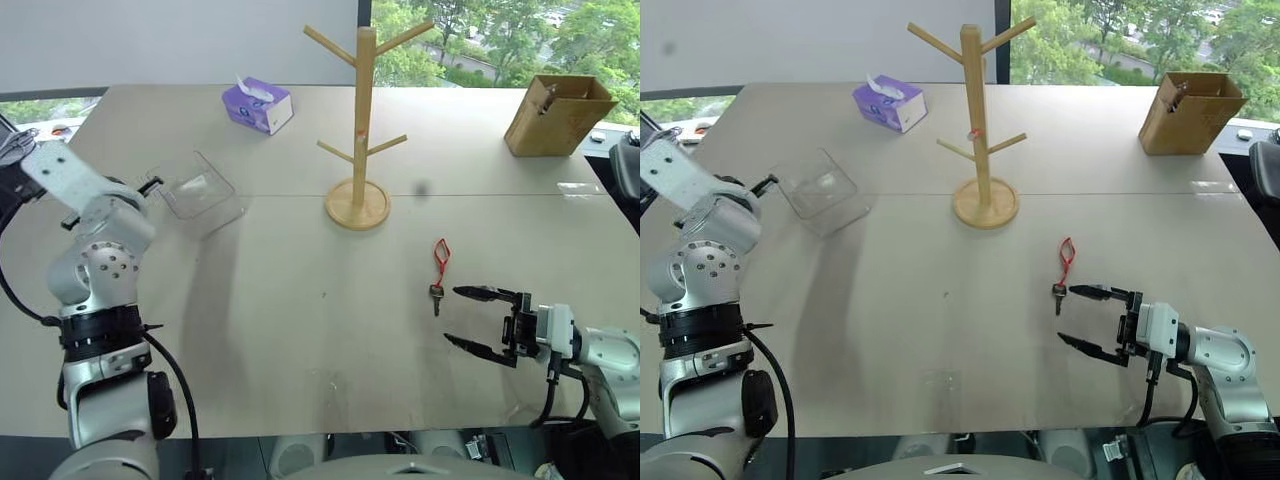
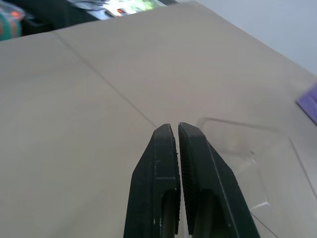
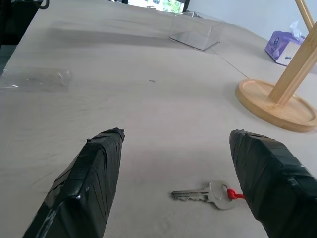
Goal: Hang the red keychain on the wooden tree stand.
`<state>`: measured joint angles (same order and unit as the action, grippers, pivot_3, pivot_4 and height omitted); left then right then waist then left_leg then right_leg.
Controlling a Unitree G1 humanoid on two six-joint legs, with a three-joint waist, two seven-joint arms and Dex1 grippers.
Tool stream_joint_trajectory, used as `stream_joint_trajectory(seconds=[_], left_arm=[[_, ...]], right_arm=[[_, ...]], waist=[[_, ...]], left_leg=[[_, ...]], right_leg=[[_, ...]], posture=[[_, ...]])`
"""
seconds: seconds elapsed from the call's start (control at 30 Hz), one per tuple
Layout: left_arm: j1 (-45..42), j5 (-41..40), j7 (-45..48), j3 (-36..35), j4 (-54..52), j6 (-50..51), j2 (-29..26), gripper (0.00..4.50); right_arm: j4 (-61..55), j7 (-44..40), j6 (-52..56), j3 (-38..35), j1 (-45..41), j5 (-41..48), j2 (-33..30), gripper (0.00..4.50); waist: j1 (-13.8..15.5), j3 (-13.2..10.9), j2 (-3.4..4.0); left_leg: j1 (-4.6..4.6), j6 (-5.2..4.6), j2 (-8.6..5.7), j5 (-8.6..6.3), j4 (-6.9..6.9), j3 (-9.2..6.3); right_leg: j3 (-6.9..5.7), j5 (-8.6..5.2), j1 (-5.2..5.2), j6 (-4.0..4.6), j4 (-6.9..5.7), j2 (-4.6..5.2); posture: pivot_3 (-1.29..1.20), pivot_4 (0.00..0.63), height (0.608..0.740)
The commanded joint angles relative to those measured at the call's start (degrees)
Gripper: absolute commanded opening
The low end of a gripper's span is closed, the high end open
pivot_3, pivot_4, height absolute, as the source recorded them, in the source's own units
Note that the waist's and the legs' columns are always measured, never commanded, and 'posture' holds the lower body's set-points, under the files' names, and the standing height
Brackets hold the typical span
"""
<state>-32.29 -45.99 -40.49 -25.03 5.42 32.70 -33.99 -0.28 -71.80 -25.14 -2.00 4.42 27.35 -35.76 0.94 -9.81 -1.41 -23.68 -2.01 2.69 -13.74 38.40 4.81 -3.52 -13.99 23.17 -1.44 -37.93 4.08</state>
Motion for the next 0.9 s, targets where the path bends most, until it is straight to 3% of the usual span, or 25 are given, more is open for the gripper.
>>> stream_joint_trajectory(seconds=[0.03,0.9], left_arm=[[-0.62,3.45,1.12,-3.28,-1.02,-0.72,0.32,0.17],[-5.59,14.62,7.76,-4.33,-6.84,7.51,8.28,0.17]], right_arm=[[-2.57,0.56,0.17,-1.66,-0.43,0.65,-0.73,3.67],[-3.49,1.12,0.59,-2.15,0.95,0.75,-0.56,3.67]], waist=[[0.05,0.02,-0.04],[-0.06,0.03,-0.1]], left_leg=[[-0.01,0.0,0.0,0.0,0.0,-0.02],[-0.02,0.0,0.01,0.0,0.02,-0.05]], right_leg=[[-0.02,0.0,0.0,0.0,0.0,0.01],[-0.06,0.01,-0.01,-0.01,-0.03,0.02]], posture=[[0.0,0.15,0.74],[0.0,0.15,0.74]])
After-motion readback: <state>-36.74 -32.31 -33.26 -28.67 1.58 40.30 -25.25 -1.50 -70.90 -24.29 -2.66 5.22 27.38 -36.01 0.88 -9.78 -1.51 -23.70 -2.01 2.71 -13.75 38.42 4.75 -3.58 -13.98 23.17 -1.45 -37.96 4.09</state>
